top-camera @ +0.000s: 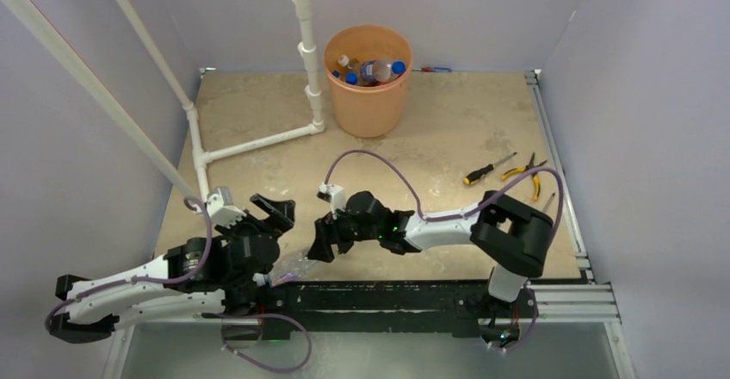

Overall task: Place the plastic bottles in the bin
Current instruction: Move the plastic bottle to the center of the board.

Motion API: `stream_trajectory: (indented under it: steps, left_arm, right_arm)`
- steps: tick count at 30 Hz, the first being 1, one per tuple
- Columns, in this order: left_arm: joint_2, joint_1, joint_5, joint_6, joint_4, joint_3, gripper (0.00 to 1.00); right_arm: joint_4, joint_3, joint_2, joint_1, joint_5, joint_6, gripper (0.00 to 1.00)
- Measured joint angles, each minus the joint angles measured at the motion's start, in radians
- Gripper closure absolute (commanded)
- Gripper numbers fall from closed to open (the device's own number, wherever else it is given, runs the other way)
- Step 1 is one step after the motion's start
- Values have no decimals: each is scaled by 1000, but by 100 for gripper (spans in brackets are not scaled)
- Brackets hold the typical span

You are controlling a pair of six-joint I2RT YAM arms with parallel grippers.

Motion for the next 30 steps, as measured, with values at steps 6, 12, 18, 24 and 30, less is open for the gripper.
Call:
stream_trajectory:
  steps: [6,12,18,24,30]
  left_arm:
    - [-60,0,-5,0,-19,0,5]
    - [-100,0,-5,0,-38,0,5]
    - [-110,0,-5,-2,-55,0,5]
    - [-132,0,-6,-2,-60,-7,5]
    - [-134,0,-10,2,-50,-22,5]
  right_arm:
    - [-77,94,115,19,46,2,31]
    - [-172,180,181,49,126,-10,53]
    - [-223,190,190,65,184,-21,80]
    - [-263,139,127,65,260,-16,100]
    - [-343,2,-69,65,368,47,100]
